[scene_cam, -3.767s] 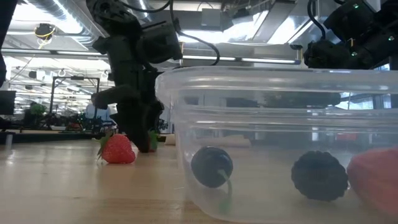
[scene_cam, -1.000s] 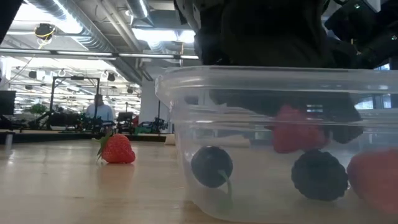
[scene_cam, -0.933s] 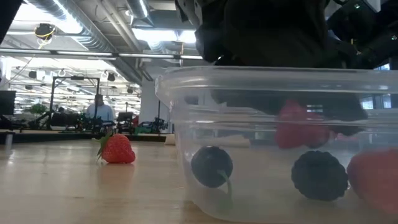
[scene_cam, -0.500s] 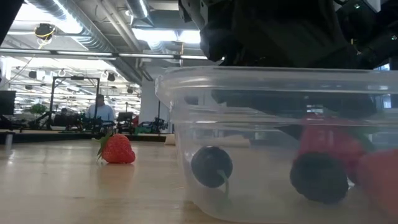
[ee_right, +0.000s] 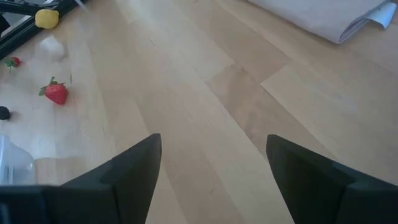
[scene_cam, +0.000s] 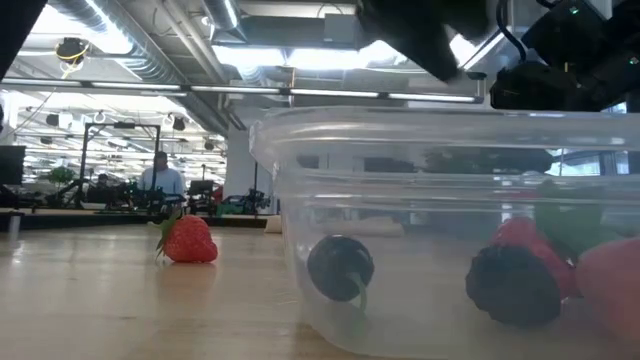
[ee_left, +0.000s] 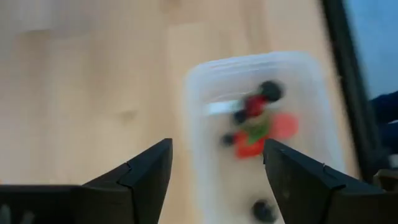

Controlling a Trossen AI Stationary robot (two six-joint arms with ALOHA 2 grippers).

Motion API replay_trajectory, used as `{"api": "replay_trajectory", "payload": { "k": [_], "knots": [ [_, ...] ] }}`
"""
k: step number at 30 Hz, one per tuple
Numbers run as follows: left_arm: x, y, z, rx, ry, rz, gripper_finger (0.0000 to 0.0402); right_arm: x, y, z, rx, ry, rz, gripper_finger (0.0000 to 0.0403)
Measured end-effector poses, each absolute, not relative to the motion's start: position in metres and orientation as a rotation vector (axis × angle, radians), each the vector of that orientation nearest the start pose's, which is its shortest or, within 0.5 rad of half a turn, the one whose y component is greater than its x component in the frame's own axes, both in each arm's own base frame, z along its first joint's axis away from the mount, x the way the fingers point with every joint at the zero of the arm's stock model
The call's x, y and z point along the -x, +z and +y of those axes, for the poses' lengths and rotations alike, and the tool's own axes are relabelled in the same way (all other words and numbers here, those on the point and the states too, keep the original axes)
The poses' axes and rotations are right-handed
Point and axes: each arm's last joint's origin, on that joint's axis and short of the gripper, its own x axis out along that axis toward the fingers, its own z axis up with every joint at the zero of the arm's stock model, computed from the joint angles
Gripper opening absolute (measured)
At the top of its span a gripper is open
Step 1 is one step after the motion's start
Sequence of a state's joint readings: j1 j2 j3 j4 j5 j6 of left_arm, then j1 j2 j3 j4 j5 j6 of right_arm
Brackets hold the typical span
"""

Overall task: Pick and placing Produce into tupperware
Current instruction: Put the top strawberry into the transparent container

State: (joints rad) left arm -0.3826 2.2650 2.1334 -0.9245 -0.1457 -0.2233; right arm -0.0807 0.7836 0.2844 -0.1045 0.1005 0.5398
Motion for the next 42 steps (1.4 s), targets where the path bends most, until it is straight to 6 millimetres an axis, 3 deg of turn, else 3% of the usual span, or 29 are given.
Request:
{"api": "replay_trajectory", "payload": {
  "k": [6, 11, 17, 21, 27, 42],
  "knots": [
    [-0.432, 0.288, -0.149, -0.118, -0.037, 1.258, 0.0238, -0.156, 0.170, -0.015, -0.517, -0.335, 0.542, 0.0291],
    [-0.414, 0.293, -0.134, -0.120, 0.045, 1.443, 0.0241, -0.156, 0.170, -0.016, -0.517, -0.335, 0.542, 0.0291],
    [-0.412, 0.267, -0.133, -0.073, 0.060, 1.553, 0.0234, -0.156, 0.170, -0.016, -0.516, -0.338, 0.540, 0.0291],
    [-0.406, 0.233, -0.131, -0.077, 0.125, 1.681, 0.0226, -0.156, 0.170, -0.016, -0.517, -0.338, 0.540, 0.0291],
    [-0.405, 0.194, -0.137, -0.060, 0.065, 1.685, 0.0218, -0.156, 0.170, -0.016, -0.516, -0.338, 0.540, 0.0291],
    [-0.393, 0.152, -0.134, -0.026, 0.034, 1.760, 0.0212, -0.156, 0.171, -0.016, -0.520, -0.340, 0.539, 0.0291]
  ]
}}
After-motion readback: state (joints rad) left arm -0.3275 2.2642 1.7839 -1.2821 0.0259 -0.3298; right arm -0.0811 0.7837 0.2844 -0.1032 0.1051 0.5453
